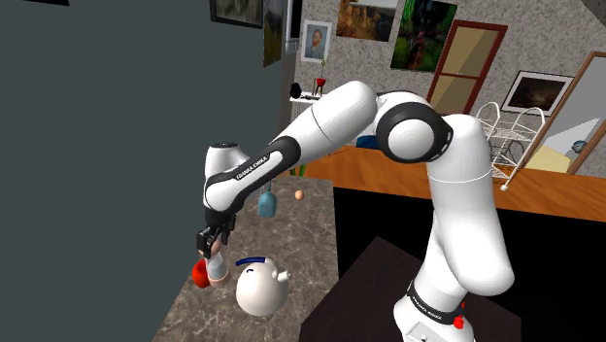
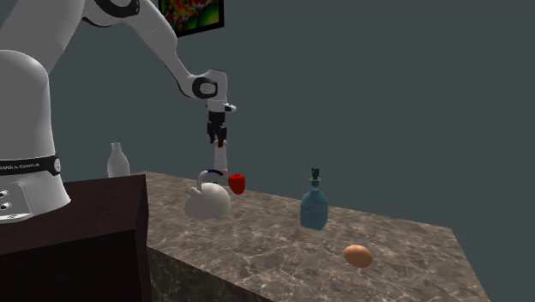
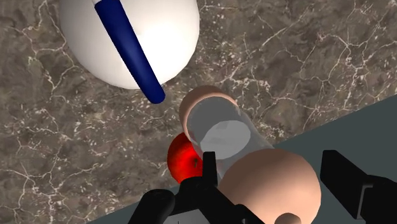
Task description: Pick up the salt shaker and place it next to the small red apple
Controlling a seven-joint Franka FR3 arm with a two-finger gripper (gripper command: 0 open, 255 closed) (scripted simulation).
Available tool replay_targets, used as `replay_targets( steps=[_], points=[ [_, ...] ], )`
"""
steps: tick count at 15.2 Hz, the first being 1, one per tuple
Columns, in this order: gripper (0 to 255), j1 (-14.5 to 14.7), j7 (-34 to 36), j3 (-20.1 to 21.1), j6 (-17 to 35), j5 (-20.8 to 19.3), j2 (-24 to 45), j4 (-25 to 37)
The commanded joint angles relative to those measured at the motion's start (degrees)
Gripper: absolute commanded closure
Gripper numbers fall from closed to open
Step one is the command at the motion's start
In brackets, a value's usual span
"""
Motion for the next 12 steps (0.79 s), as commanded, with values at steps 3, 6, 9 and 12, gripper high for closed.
replay_targets(
  steps=[3, 6, 9, 12],
  points=[
    [255, -0.1, -0.6, 0.2, 2.2, 0.4, 2.2, 0.0],
    [255, -0.3, -1.1, 0.4, 3.8, 0.8, 3.9, 0.1],
    [255, -0.4, -1.5, 0.7, 5.4, 1.1, 5.6, 0.2],
    [255, -0.5, -1.9, 0.9, 6.9, 1.4, 7.4, 0.5]
  ],
)
